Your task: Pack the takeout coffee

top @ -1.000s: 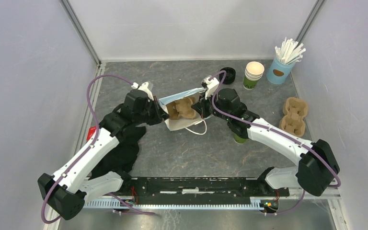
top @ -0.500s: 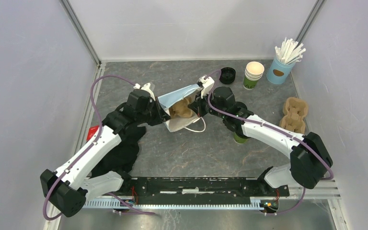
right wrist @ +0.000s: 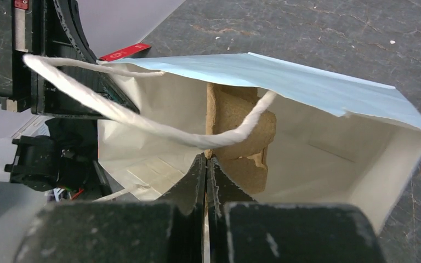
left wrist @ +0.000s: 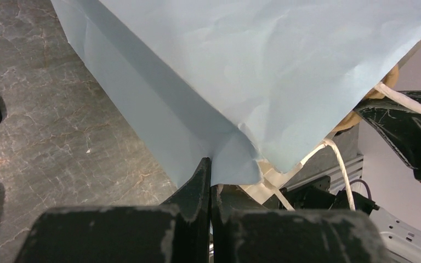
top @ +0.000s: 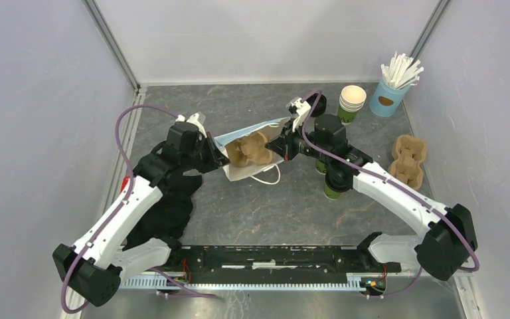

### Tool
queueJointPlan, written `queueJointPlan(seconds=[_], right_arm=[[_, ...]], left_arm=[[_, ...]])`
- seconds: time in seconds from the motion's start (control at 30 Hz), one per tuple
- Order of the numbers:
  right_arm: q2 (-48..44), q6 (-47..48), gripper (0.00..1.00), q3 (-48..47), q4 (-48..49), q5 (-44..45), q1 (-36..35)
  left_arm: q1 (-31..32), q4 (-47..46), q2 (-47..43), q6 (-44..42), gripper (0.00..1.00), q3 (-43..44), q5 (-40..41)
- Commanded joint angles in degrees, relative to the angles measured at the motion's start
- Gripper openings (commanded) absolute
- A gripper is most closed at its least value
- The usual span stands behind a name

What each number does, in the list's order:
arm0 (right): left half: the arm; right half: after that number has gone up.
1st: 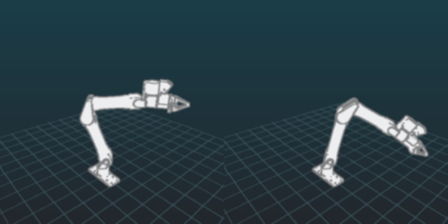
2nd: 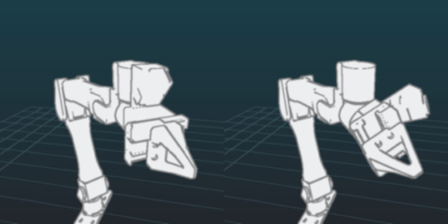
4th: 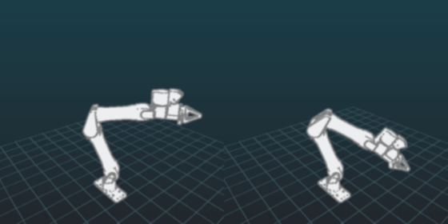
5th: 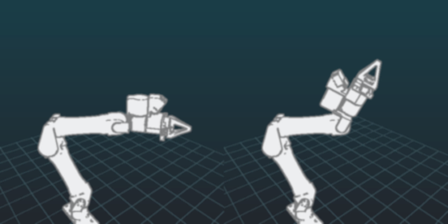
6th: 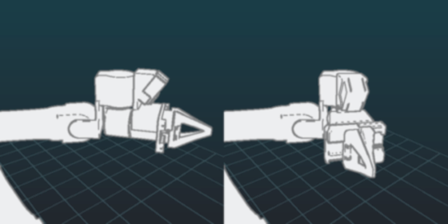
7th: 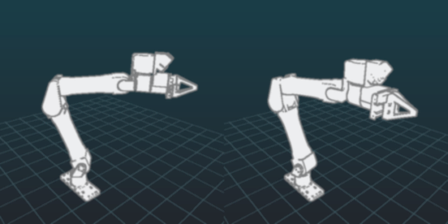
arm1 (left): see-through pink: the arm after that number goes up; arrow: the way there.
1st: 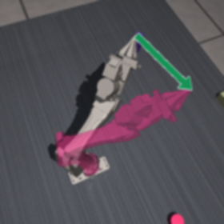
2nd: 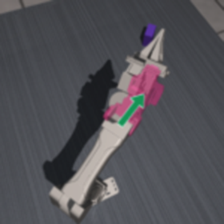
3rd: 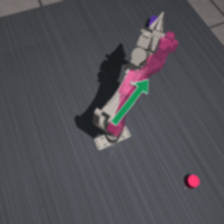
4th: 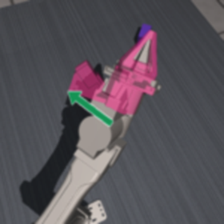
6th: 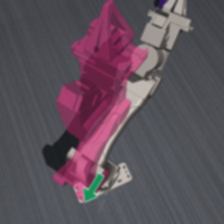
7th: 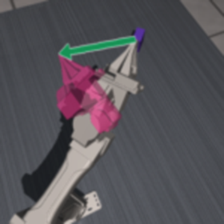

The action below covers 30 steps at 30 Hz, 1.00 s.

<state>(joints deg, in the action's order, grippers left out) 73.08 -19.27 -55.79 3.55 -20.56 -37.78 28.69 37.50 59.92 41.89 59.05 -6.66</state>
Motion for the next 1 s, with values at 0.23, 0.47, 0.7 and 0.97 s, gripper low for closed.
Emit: queueJointPlan(seconds=[0.23, 0.47, 0.7, 0.97], right_arm=[[-3.3, -7.3, 0.00, -3.6, -9.3, -4.8, 0.7], [-0.7, -13.6, 0.00, -7.1, -19.0, -6.0, 1.0], [2.9, -18.9, 0.00, -3.6, -14.0, -8.6, 1.2], [9.0, -11.1, 0.00, -9.4, -19.3, -2.3, 0.6]], left_arm=[[-0.3, 8.9, -1.7, 5.3, 0.02, 8.2, -9.2], [-0.4, 12.5, -0.2, 8.7, 0.02, 9.3, -11.6], [-0.5, 8.0, -1.4, 11.4, 0.02, 3.7, -11.9], [-0.4, 8.1, 0.1, 9.3, 0.02, 3.4, -11.9]])
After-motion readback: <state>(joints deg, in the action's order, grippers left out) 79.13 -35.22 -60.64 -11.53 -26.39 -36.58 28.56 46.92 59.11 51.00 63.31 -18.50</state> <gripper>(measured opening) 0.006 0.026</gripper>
